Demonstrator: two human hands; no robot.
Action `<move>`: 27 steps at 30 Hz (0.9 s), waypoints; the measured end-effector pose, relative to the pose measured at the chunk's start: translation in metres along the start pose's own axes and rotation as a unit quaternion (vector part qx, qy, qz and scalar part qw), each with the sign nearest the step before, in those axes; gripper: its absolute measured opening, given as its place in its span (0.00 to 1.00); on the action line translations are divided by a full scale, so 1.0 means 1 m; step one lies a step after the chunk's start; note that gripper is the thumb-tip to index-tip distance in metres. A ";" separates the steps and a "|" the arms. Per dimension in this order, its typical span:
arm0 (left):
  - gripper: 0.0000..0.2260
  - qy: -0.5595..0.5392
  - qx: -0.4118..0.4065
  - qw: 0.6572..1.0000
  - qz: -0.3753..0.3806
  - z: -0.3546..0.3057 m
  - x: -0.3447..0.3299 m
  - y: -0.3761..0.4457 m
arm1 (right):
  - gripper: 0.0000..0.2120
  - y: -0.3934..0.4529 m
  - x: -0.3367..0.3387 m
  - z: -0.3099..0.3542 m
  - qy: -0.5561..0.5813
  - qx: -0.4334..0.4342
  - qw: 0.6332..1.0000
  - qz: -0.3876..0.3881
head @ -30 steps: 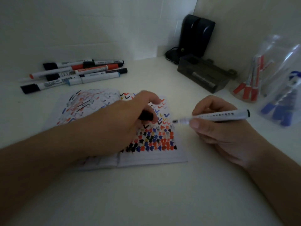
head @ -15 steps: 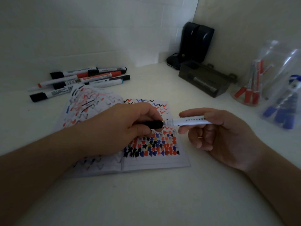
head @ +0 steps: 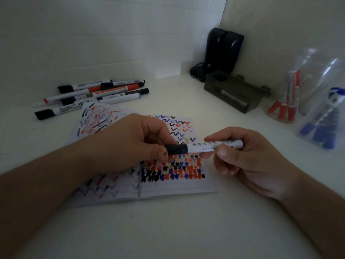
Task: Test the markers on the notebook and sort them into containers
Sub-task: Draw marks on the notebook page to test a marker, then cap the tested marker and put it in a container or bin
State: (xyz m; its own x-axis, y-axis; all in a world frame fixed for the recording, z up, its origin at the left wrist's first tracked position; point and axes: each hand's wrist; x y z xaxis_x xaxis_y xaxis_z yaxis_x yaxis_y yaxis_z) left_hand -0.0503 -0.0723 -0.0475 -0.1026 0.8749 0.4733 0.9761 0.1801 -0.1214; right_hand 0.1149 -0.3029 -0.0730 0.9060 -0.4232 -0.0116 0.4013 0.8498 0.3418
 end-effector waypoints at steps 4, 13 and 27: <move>0.07 0.050 0.015 0.999 0.000 0.002 0.001 0.005 | 0.14 -0.001 0.002 -0.009 -0.033 0.023 0.999 0.017; 0.08 0.162 0.051 0.985 -0.012 -0.003 -0.013 0.009 | 0.07 0.001 -0.002 0.003 -0.081 -0.010 0.996 -0.019; 0.06 0.140 -0.093 0.986 0.018 -0.113 -0.247 -0.044 | 0.09 -0.297 0.039 0.080 -0.383 -0.008 0.882 -0.275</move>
State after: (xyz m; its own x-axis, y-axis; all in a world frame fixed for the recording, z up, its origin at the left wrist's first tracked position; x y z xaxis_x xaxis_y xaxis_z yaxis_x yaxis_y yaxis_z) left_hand -0.0459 -0.3468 -0.0603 -0.0367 0.7167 0.6964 0.9990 0.0432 0.0082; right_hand 0.0207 -0.5969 -0.0997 0.2190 -0.8559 0.4684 0.7598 0.4508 0.4685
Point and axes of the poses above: each hand's wrist, its own y-axis towards the middle knuckle, its own x-axis out of the back of the hand, z = x × y, and after that the axes turned 13 degrees about x, right-handed
